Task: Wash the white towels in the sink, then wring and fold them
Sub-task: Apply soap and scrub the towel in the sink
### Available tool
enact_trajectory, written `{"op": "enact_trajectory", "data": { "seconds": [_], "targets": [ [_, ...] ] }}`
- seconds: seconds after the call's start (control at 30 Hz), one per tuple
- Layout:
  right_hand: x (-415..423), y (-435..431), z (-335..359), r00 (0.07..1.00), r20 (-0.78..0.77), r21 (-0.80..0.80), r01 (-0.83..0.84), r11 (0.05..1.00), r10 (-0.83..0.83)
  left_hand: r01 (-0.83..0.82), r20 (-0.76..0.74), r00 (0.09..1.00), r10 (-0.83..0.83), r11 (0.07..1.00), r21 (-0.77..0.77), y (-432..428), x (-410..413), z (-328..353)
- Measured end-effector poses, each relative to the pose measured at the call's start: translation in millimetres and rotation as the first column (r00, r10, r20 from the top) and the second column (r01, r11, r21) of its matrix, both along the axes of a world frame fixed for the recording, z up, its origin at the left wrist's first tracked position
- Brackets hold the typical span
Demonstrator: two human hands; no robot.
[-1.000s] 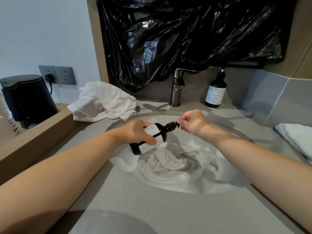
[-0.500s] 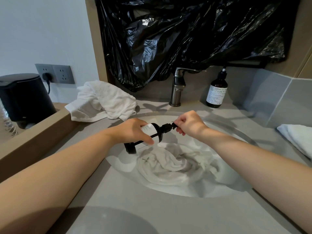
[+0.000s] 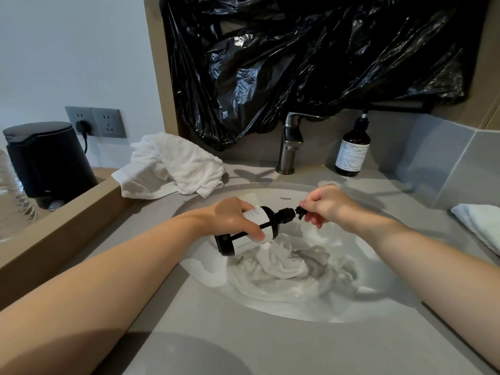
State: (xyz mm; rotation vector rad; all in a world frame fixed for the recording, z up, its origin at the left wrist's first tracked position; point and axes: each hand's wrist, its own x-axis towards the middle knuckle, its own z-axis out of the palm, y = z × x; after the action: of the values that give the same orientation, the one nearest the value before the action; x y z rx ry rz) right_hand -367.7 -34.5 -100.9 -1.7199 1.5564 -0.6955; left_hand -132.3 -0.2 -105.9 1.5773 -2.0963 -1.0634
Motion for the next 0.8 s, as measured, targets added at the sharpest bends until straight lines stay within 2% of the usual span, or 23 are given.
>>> {"op": "enact_trajectory", "data": {
  "seconds": [0.13, 0.2, 0.37, 0.5, 0.53, 0.6, 0.63, 0.7, 0.8],
  "targets": [
    [2.7, 8.5, 0.0, 0.992, -0.090, -0.037, 0.088, 0.995, -0.091, -0.001, -0.008, 1.000, 0.001, 0.999, -0.051, 5.4, -4.9, -3.1],
    [4.7, 15.3, -1.9, 0.990, -0.059, -0.035, 0.128, 0.991, -0.129, 0.013, -0.006, 1.000, -0.013, 0.999, -0.041, 7.7, -5.3, -2.7],
    [5.0, 25.9, -1.3, 0.979, -0.162, -0.025, 0.125, 0.992, -0.128, 0.019, -0.006, 1.000, -0.019, 1.000, 0.002, 8.8, -11.2, -5.1],
    [-1.2, 14.8, 11.1, 0.960, -0.206, -0.179, 0.152, 0.972, -0.188, -0.004, -0.080, 0.997, 0.011, 0.996, 0.089, 10.6, -19.5, 0.9],
    [-3.2, 11.7, 11.1, 0.966, -0.160, -0.213, 0.167, 0.963, -0.203, -0.017, -0.069, 0.997, 0.023, 0.996, 0.083, 10.6, -24.3, 1.3],
    [-8.2, 7.7, 11.4, 0.969, 0.084, -0.178, 0.245, 0.953, -0.233, -0.046, -0.072, 0.996, 0.047, 0.999, 0.022, 9.2, -34.0, -0.2],
    [-11.2, 6.4, 13.0, 0.941, 0.197, -0.122, 0.301, 0.946, -0.274, -0.063, -0.084, 0.994, 0.063, 0.998, 0.004, 9.2, -38.1, 0.1],
    [-16.1, 7.6, 16.9, 0.888, 0.293, 0.028, 0.364, 0.931, -0.355, -0.082, -0.122, 0.989, 0.081, 0.997, -0.004, 6.1, -43.3, -0.1],
    [-13.2, 14.9, 19.1, 0.849, 0.360, 0.309, 0.283, 0.908, -0.387, -0.110, -0.088, 0.991, 0.104, 0.991, -0.069, 0.9, -57.6, 4.4]
  ]
}}
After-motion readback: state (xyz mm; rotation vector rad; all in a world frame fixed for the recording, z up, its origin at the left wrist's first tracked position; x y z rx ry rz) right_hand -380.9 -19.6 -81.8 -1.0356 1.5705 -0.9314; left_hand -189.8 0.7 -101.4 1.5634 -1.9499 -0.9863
